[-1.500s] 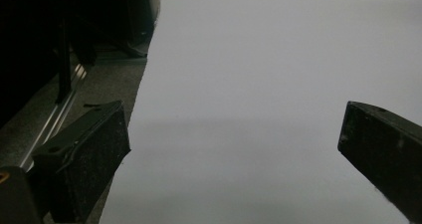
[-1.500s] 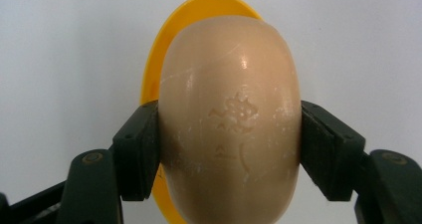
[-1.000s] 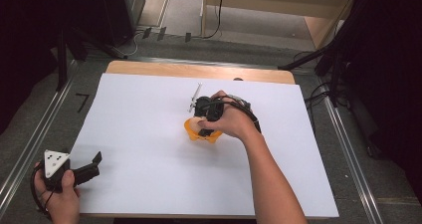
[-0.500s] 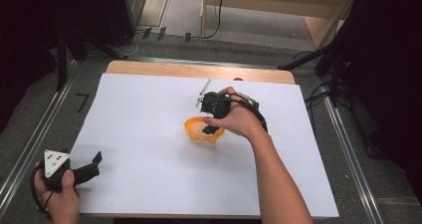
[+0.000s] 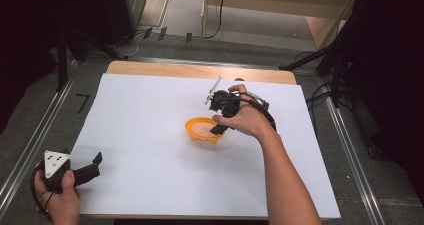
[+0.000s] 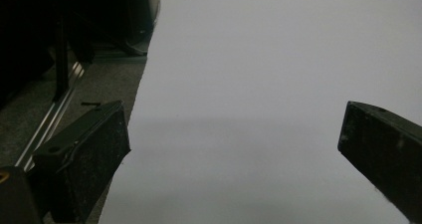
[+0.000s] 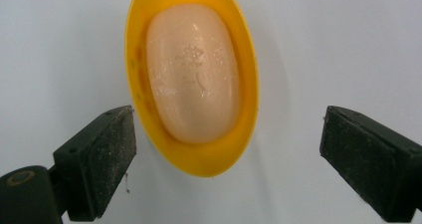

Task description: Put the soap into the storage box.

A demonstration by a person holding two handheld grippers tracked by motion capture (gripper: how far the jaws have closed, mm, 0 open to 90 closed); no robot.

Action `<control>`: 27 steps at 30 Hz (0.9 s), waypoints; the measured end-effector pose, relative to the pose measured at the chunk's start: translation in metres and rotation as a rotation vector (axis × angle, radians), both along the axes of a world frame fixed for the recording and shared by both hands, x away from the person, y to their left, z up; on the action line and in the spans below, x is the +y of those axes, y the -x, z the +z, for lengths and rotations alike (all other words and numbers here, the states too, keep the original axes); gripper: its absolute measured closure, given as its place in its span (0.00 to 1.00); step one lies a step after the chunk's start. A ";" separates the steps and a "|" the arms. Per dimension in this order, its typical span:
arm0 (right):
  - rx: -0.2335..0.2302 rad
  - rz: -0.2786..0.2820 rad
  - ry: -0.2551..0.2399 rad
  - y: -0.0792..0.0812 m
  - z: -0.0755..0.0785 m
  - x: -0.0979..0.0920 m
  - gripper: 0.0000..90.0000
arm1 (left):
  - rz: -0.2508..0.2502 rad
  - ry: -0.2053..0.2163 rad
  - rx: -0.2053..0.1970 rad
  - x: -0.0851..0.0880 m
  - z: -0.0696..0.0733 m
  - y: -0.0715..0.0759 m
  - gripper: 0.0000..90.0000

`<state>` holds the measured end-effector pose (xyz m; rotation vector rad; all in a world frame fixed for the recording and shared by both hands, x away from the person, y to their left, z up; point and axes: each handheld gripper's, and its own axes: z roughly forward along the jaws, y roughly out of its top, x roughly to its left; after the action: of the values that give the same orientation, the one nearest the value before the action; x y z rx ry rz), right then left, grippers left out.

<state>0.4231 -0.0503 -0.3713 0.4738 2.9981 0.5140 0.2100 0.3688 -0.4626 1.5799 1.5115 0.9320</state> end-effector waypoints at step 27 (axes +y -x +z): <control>0.002 -0.204 -0.133 0.023 -0.021 -0.092 0.00 | -0.003 -0.005 -0.001 -0.001 0.000 0.000 0.00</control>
<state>0.4000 -0.1422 -0.3925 0.7800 2.8836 0.6968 0.2100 0.3683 -0.4626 1.5845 1.5068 0.9351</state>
